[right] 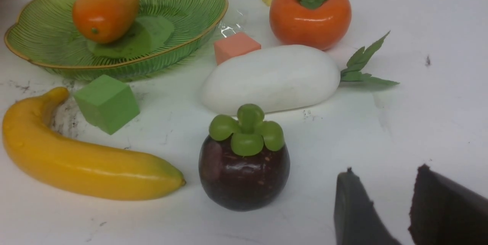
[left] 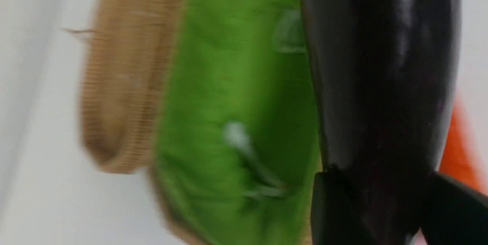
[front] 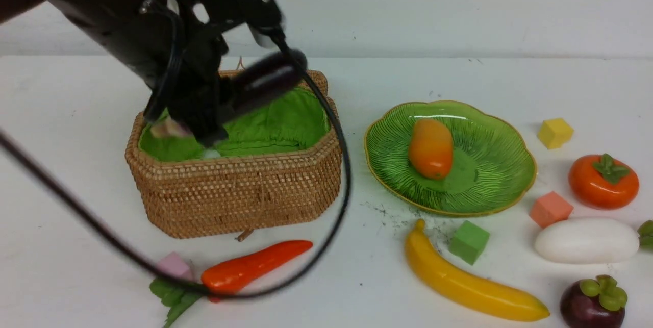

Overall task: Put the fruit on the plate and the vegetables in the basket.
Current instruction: Use the left arm to grab an eggplant and put it into the left basket

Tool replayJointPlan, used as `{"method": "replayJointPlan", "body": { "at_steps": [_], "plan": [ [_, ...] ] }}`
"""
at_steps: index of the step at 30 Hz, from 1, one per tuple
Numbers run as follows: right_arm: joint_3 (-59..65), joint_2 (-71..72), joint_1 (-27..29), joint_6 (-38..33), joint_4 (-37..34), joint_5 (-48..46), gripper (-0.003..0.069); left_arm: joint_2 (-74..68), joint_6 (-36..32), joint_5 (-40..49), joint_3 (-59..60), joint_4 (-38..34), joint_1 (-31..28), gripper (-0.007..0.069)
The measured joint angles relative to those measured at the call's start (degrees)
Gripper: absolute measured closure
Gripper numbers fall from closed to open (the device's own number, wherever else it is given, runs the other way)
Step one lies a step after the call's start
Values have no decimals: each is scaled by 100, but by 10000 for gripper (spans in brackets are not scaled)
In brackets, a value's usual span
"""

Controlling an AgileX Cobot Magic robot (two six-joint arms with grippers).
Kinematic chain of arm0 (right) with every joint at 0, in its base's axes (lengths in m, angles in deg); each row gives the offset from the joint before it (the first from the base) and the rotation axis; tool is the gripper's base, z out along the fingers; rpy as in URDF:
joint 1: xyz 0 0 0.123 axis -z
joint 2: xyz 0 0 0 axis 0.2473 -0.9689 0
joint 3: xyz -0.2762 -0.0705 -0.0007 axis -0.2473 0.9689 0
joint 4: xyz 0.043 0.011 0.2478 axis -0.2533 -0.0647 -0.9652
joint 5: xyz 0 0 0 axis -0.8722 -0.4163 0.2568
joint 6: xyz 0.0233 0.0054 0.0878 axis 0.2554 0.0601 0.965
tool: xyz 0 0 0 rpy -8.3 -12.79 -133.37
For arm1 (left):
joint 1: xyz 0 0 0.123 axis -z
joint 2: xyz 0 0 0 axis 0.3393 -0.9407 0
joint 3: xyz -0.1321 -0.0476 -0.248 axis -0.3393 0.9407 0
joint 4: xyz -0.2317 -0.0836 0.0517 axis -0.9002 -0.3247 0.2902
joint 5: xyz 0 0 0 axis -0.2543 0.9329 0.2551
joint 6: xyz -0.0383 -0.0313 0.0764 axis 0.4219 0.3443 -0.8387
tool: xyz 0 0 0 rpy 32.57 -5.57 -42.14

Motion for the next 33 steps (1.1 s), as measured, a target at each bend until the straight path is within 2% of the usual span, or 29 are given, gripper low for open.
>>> {"method": "replayJointPlan", "body": {
  "at_steps": [3,6,11,16,20,21,22,23,27,33],
  "plan": [
    [0,0,0,0,-6,0,414,-550,-245,-693,0,123,-341,336],
    [0,0,0,0,-6,0,414,-1053,-535,-1029,7,336,-438,336],
    [0,0,0,0,-6,0,414,-1400,-648,-1381,7,408,-428,336],
    [0,0,0,0,-1,0,414,-1446,-480,-1387,7,421,-426,330],
    [0,0,0,0,-1,0,414,-1446,-437,-1299,7,317,-426,262],
    [0,0,0,0,-1,0,414,-1446,-424,-1168,7,198,-426,183],
    [0,0,0,0,-1,0,414,-1446,-424,-1074,7,108,-426,141],
    [0,0,0,0,-1,0,414,-1446,-424,-1032,7,74,-426,133],
    [0,0,0,0,-1,0,414,-1434,-424,-706,-13,-271,-431,4],
    [0,0,0,0,-1,0,414,-1112,-647,-539,105,-1018,-431,-6]
  ]
}}
